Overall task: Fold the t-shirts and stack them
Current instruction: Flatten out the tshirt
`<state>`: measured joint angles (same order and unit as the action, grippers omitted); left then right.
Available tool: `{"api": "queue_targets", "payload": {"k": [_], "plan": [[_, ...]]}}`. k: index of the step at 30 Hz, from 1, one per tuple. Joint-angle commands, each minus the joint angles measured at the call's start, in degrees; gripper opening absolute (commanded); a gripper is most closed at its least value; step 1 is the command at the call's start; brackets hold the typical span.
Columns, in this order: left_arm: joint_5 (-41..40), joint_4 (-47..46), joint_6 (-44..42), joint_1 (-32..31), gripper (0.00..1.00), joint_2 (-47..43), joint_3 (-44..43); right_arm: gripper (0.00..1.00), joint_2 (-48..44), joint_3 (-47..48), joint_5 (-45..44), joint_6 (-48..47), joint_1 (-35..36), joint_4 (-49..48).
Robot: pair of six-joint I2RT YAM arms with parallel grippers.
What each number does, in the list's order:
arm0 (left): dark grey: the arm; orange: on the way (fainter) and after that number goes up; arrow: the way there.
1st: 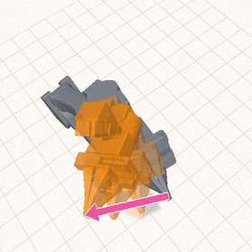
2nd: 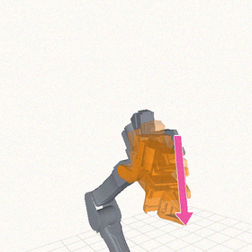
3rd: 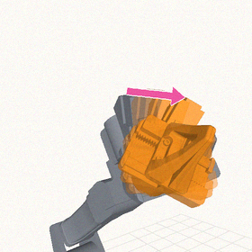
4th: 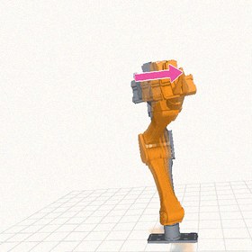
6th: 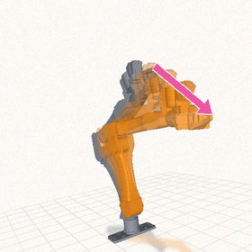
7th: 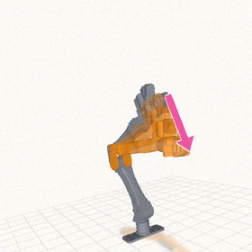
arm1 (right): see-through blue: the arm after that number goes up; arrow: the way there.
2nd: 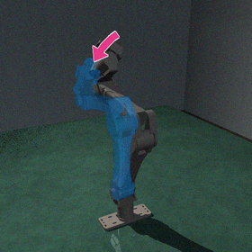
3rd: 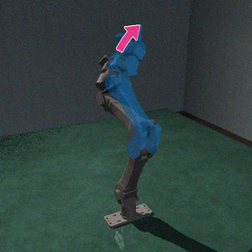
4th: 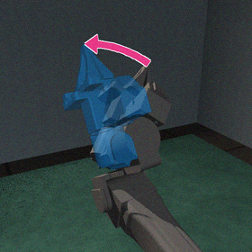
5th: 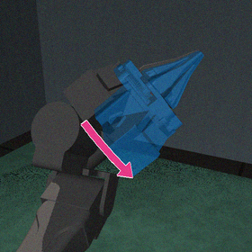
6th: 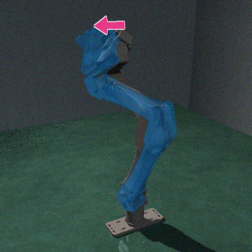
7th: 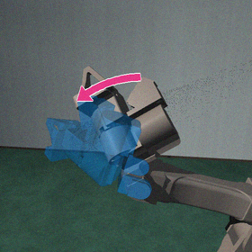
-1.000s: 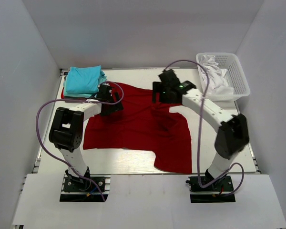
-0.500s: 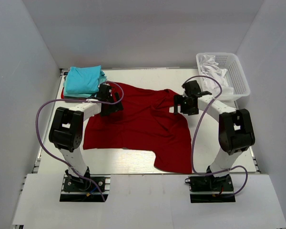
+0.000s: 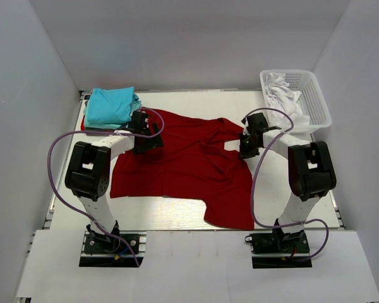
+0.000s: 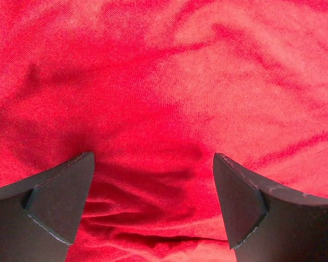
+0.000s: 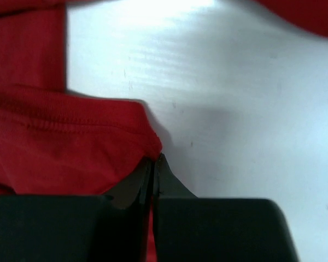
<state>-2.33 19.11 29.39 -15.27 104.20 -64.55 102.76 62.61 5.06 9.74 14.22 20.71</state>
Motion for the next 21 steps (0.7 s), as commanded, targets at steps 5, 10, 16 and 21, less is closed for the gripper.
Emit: {"api": "queue_targets", "payload": {"k": [5, 10, 16, 21], "plan": [[-0.13, 1.11, -0.21, 0.24, 1.00, -1.11, -0.49, 0.00, -15.65, 0.49, -4.79, 2.13, 0.72, 7.41], [0.39, 1.10, -0.21, 0.24, 1.00, -0.50, -1.01, 0.00, -24.19, 0.67, 1.88, 3.71, 6.94, 10.66], [0.39, 2.94, -0.21, 0.24, 1.00, -0.49, -1.54, 0.00, -19.01, 2.43, 6.19, 8.09, 19.77, 10.41], [-0.66, 4.00, -0.21, 0.24, 1.00, -1.02, -1.54, 0.00, -14.78, 3.93, 6.62, 12.23, 29.10, 8.74]]}}
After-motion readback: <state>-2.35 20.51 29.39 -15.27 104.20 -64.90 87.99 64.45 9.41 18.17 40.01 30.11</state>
